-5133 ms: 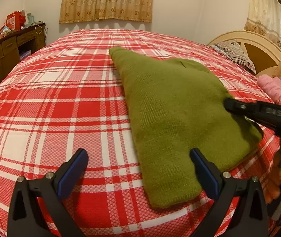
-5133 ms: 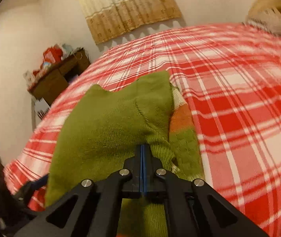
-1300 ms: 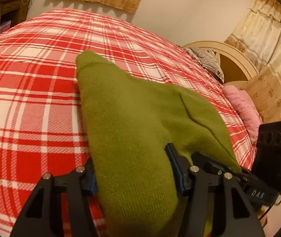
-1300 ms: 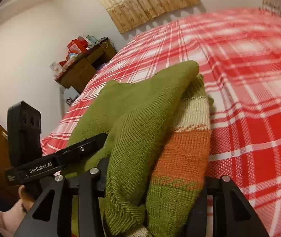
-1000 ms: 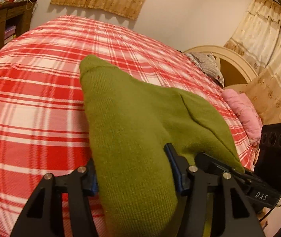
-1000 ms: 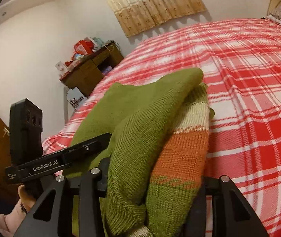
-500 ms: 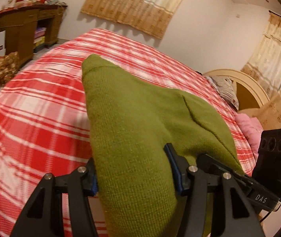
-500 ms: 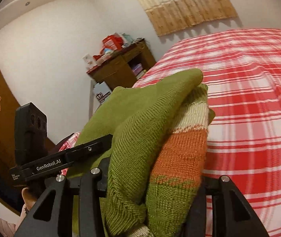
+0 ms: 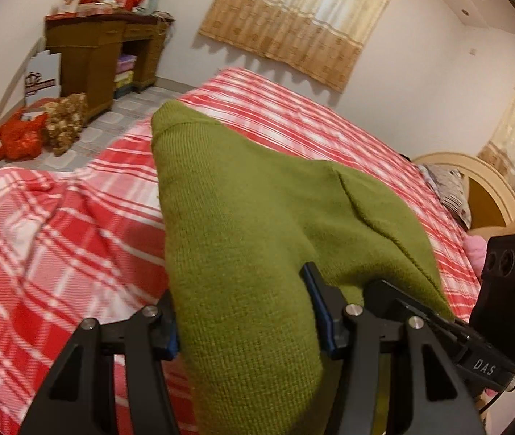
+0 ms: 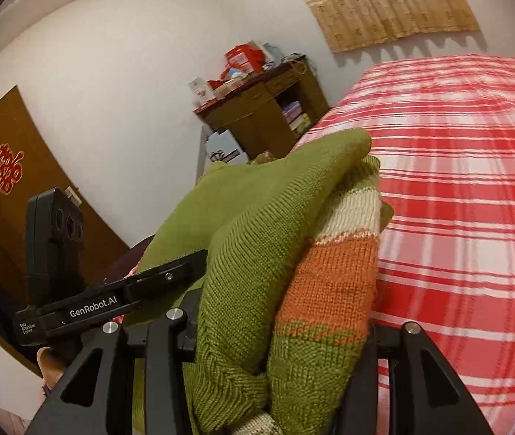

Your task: Fold small clothes

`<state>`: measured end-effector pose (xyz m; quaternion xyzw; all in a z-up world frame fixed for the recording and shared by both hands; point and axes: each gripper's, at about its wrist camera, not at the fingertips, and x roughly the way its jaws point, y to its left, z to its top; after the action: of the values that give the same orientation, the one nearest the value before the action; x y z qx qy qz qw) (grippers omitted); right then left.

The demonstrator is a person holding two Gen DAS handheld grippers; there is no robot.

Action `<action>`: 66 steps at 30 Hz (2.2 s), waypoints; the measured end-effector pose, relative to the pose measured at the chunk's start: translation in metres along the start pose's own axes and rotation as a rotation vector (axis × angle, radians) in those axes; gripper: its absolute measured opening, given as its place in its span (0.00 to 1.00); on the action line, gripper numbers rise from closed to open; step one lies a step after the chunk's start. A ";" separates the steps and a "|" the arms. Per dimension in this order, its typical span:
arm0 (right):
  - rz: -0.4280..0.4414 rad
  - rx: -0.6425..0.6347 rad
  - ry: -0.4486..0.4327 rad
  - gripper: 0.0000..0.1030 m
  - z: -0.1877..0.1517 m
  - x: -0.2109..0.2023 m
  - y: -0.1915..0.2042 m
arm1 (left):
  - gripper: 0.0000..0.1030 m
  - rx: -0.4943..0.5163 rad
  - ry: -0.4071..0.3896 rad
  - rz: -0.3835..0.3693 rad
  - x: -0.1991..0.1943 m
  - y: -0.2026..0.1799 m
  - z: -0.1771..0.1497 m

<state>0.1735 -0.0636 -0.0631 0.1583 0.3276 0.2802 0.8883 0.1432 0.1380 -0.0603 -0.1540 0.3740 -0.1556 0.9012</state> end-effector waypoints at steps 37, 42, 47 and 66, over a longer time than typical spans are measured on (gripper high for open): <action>0.181 -0.006 0.215 0.57 -0.003 0.226 0.030 | 0.68 -0.141 -0.003 0.359 0.017 0.154 0.007; 0.206 0.055 0.182 0.58 -0.009 0.185 0.011 | 0.66 -0.161 -0.066 0.241 -0.019 0.161 -0.008; 0.217 0.096 0.195 0.59 -0.036 0.165 -0.002 | 0.71 -0.113 -0.053 0.146 -0.035 0.149 -0.029; 0.083 0.072 0.283 0.30 -0.070 0.151 0.020 | 0.61 -0.062 0.095 0.434 -0.014 0.112 -0.050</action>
<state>0.2135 0.0500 -0.1797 0.1624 0.4523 0.3243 0.8148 0.1160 0.2363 -0.1292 -0.0903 0.4450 0.0465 0.8897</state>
